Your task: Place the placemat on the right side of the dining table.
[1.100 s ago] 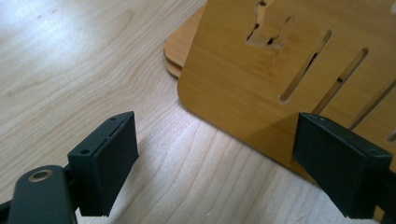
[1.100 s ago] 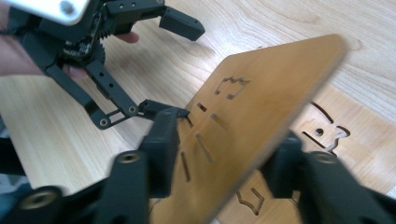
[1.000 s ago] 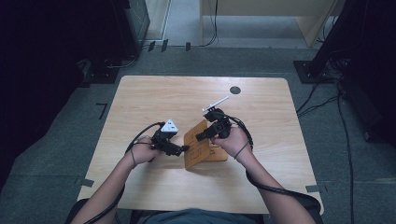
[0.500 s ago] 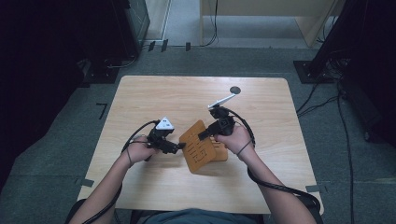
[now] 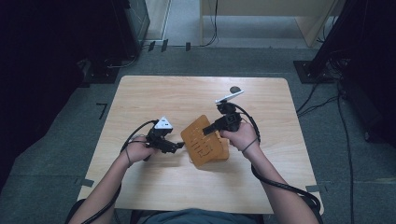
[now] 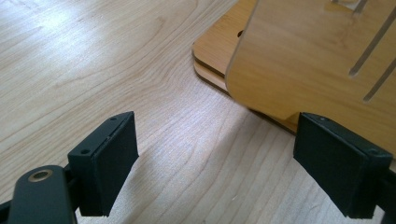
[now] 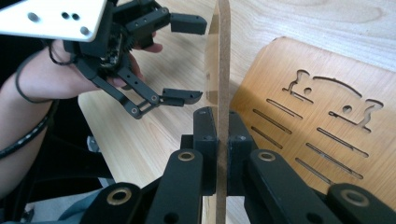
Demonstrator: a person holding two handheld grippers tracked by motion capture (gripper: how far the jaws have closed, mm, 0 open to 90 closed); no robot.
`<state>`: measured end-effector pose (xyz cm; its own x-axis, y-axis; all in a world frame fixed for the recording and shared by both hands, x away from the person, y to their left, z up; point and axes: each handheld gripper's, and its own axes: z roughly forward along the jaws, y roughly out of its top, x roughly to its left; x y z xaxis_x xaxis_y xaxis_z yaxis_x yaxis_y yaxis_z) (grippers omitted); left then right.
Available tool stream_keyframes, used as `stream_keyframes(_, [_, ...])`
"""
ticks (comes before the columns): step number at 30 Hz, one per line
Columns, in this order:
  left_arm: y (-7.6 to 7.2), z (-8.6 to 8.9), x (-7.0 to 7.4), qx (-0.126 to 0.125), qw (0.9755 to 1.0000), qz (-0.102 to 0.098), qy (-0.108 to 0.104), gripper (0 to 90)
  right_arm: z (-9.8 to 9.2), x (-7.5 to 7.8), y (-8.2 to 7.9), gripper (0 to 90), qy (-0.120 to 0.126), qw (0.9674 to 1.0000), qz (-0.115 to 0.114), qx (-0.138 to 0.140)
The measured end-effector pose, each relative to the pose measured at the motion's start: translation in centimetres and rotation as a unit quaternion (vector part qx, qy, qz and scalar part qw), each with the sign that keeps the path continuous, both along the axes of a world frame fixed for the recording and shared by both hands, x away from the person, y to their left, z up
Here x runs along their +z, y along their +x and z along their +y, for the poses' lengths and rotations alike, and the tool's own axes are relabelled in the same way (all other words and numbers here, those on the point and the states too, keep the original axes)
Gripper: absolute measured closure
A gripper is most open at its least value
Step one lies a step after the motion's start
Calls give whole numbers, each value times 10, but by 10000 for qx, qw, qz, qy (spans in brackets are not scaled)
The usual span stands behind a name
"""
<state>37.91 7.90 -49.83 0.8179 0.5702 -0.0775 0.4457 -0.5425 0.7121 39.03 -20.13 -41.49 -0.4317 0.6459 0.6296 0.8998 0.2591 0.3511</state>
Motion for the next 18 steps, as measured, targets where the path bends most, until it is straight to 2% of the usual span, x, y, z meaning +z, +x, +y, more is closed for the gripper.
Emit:
stream_keyframes(6, [0, 0, -2, -16, 10000, 12, 51, 130, -8, 5, 2, 875, 14, 9998, -188, -87])
stream_keyframes(8, [0, 0, -2, -11, 10000, 15, 53, 130, -9, 8, 1, 875, -60, 9994, -329, -101])
stream_keyframes(11, [0, -1, -3, -10, 10000, 26, 76, 130, -11, 14, -1, 875, -297, 9979, -557, -156])
stream_keyframes(18, [0, -2, -5, -24, 9999, 16, 143, 130, -18, 21, -2, 874, -518, 9954, -758, -291])
